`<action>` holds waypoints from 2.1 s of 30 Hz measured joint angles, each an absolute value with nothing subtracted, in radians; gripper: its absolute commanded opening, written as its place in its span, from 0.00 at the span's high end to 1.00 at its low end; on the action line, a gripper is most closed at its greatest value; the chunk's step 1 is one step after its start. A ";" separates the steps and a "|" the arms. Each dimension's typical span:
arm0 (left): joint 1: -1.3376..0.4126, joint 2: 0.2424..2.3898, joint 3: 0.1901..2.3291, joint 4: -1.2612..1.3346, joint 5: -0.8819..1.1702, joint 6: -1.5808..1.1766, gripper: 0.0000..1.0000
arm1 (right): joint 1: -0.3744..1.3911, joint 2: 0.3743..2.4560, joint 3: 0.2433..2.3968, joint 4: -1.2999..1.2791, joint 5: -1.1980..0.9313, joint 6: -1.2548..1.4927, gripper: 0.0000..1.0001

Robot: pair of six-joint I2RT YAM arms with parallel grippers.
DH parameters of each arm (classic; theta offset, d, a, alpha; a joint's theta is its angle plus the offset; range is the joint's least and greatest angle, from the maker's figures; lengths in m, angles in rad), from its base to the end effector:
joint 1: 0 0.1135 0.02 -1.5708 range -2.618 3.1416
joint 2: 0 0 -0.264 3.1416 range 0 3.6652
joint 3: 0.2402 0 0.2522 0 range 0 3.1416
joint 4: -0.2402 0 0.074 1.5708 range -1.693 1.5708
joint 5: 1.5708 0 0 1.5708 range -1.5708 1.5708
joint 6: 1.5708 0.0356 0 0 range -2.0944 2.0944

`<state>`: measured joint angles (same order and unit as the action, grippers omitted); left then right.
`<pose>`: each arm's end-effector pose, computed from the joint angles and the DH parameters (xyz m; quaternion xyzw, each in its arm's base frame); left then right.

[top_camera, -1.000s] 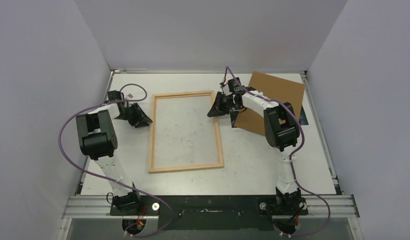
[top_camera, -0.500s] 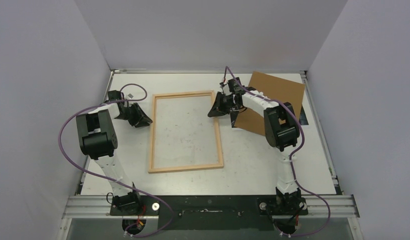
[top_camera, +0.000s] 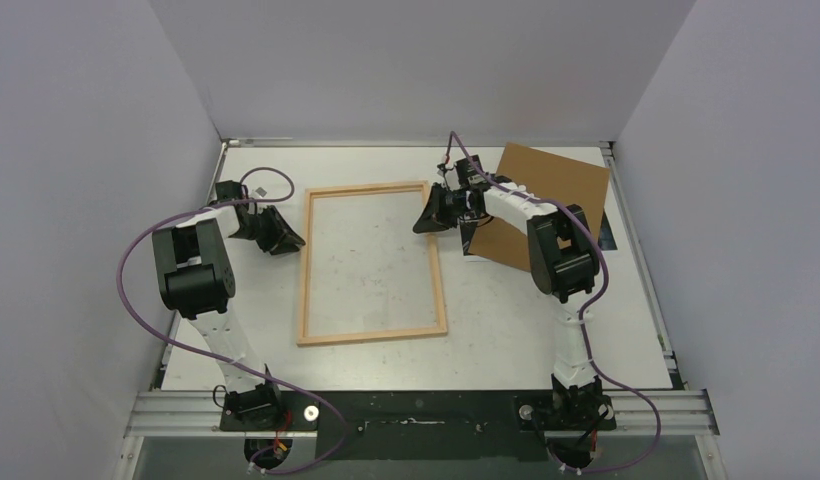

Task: Put the photo into the frame

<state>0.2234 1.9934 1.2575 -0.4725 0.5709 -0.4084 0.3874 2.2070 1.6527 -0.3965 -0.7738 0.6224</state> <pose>0.3816 0.0670 0.1371 -0.2450 0.9129 -0.2918 0.1466 0.4299 0.2023 0.1670 -0.0109 0.8894 0.4511 0.0734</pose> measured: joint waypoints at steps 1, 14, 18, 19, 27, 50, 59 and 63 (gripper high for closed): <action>0.223 1.993 1.258 -0.472 0.571 -0.409 0.75 | 0.387 2.207 1.653 -0.396 -0.774 0.624 0.93; 0.224 1.993 1.258 -0.472 0.571 -0.408 0.75 | 0.387 2.207 1.653 -0.422 -0.734 0.606 0.65; 0.224 1.993 1.258 -0.473 0.571 -0.408 0.75 | 0.387 2.207 1.653 -0.425 -0.728 0.599 0.55; 0.224 1.993 1.258 -0.473 0.571 -0.408 0.75 | 0.387 2.207 1.653 -0.426 -0.725 0.598 0.52; 0.224 1.993 1.258 -0.473 0.572 -0.408 0.75 | 0.387 2.206 1.669 -0.475 -0.700 0.587 0.44; 0.216 1.998 1.263 -0.479 0.576 -0.408 0.75 | 0.356 2.147 1.699 -0.568 -0.639 0.549 0.45; 0.217 1.998 1.263 -0.480 0.577 -0.408 0.70 | 0.355 2.144 1.702 -0.614 -0.527 0.528 0.45; 0.217 1.998 1.264 -0.485 0.568 -0.405 0.60 | 0.355 2.144 1.714 -0.632 -0.486 0.519 0.46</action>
